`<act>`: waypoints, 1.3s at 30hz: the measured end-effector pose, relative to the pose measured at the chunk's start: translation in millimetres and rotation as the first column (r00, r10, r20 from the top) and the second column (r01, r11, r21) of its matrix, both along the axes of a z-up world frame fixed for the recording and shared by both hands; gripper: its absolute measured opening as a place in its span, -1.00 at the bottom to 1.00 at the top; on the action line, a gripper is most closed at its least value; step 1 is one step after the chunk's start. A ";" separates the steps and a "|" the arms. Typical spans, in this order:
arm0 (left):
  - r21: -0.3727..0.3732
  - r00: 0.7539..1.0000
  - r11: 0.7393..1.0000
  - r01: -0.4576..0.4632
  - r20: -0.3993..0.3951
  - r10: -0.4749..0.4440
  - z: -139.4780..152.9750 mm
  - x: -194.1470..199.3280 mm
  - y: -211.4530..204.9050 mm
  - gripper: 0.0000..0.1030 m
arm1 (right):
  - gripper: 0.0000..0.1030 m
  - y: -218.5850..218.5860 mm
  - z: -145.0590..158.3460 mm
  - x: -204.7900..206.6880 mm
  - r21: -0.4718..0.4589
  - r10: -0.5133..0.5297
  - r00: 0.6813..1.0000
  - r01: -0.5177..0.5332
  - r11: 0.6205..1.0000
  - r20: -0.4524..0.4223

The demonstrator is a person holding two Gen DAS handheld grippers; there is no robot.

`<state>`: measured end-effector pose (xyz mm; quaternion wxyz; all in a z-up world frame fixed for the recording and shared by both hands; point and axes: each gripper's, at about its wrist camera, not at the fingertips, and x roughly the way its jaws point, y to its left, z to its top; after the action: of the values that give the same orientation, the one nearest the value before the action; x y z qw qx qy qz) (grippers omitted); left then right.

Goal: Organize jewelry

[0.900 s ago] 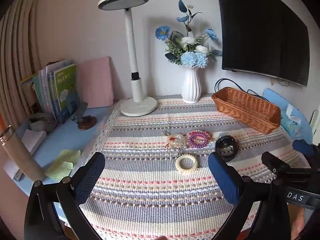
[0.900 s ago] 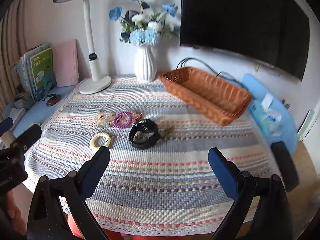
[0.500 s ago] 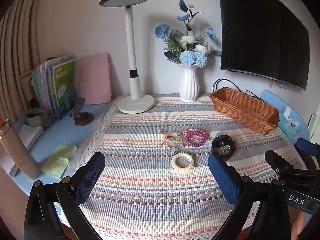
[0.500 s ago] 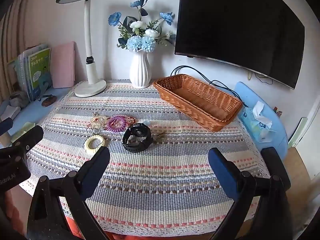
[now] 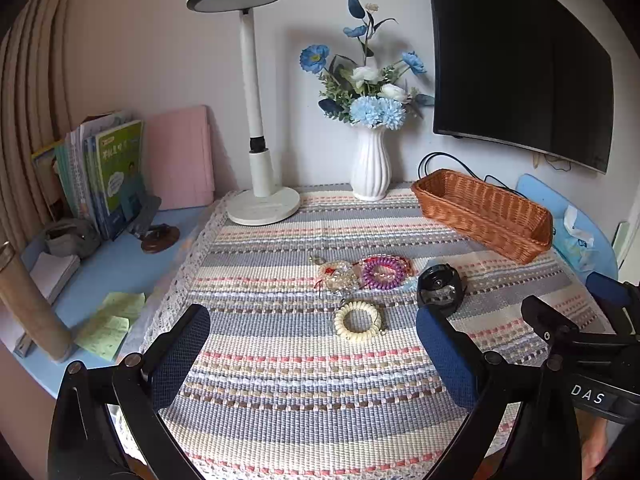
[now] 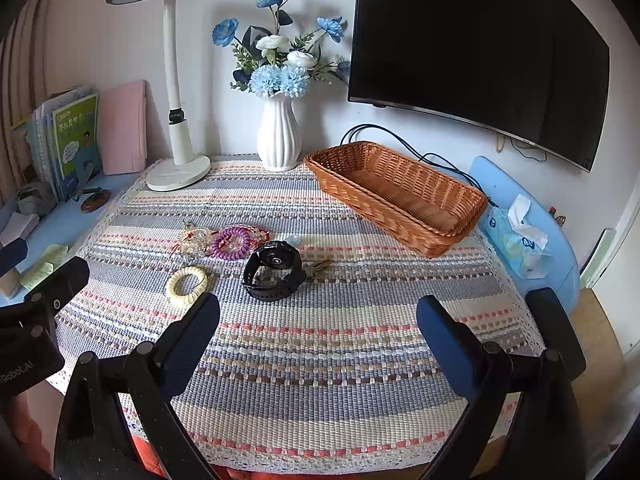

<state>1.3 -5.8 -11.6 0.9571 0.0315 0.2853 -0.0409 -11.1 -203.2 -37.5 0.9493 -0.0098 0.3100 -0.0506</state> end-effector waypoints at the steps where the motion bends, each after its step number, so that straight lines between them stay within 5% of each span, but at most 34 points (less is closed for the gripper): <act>1: -0.001 1.000 1.000 0.001 -0.002 -0.001 -0.5 0.0 0.3 0.99 | 0.95 -0.1 -0.4 -0.4 0.000 -0.001 1.000 0.001 1.000 0.000; 39: -0.014 1.000 1.000 0.008 -0.026 -0.009 -10.3 1.4 -0.1 0.99 | 0.95 13.3 -3.0 -0.4 -0.048 0.005 1.000 -0.005 0.999 -0.002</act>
<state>2.8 -5.8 -21.9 0.9533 0.0253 0.2973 -0.0474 -11.5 -190.0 -40.5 0.9486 -0.0335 0.3098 -0.0556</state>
